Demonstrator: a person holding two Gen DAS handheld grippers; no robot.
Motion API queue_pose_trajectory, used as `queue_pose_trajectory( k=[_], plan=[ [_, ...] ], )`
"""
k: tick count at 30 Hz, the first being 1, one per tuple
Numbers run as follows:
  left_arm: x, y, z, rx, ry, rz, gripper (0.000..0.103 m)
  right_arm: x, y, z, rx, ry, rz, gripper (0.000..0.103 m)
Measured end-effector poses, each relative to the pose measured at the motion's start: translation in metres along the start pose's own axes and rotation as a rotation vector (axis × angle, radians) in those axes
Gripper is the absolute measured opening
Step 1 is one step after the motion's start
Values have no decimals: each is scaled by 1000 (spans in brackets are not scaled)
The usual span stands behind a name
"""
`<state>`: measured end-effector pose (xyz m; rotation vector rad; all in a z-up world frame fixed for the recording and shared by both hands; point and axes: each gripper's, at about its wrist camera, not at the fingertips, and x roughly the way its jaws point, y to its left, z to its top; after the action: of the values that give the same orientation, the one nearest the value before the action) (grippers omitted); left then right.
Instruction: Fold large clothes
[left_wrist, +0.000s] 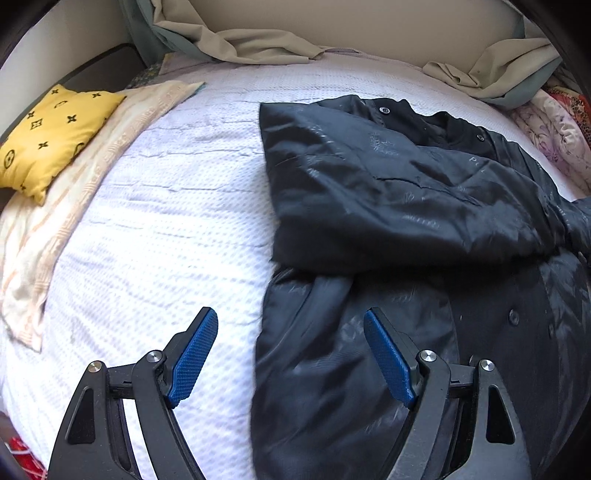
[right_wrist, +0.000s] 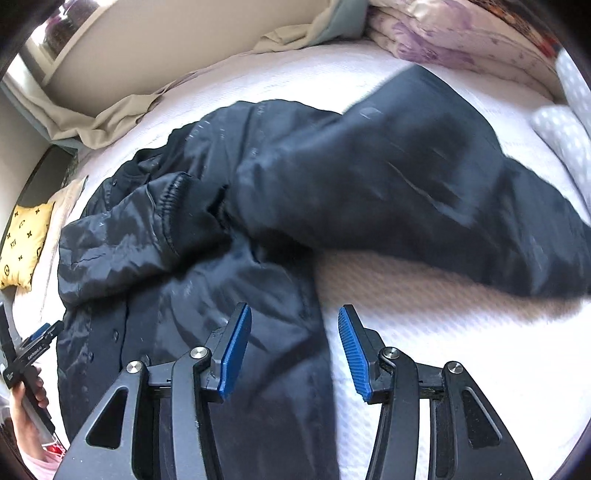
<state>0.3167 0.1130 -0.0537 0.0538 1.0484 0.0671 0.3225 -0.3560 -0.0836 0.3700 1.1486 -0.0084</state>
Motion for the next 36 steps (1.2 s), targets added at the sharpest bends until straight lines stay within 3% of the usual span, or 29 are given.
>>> queue_pose_trajectory(
  k=[5, 9, 10, 12, 15, 17, 29, 36],
  plan=[
    [0, 15, -22, -46, 36, -12, 84, 3, -21, -16, 53, 34, 49, 48],
    [14, 22, -33, -95, 102, -73, 73, 18, -34, -29, 124, 98, 139, 47],
    [16, 23, -34, -107, 110, -88, 71, 20, -35, -32, 130, 106, 150, 45],
    [18, 22, -35, -115, 112, -100, 68, 21, -34, -35, 117, 110, 158, 28],
    [16, 17, -37, -101, 108, -106, 57, 21, -29, -39, 90, 116, 158, 20],
    [16, 12, -38, -86, 112, -124, 43, 20, -25, -40, 76, 116, 155, 15],
    [19, 3, -35, -36, 131, -99, 32, 16, -4, -55, 39, 136, 129, 9],
    [21, 11, -31, -56, 159, -109, 30, 16, 10, -67, 27, 161, 166, 8]
  ],
)
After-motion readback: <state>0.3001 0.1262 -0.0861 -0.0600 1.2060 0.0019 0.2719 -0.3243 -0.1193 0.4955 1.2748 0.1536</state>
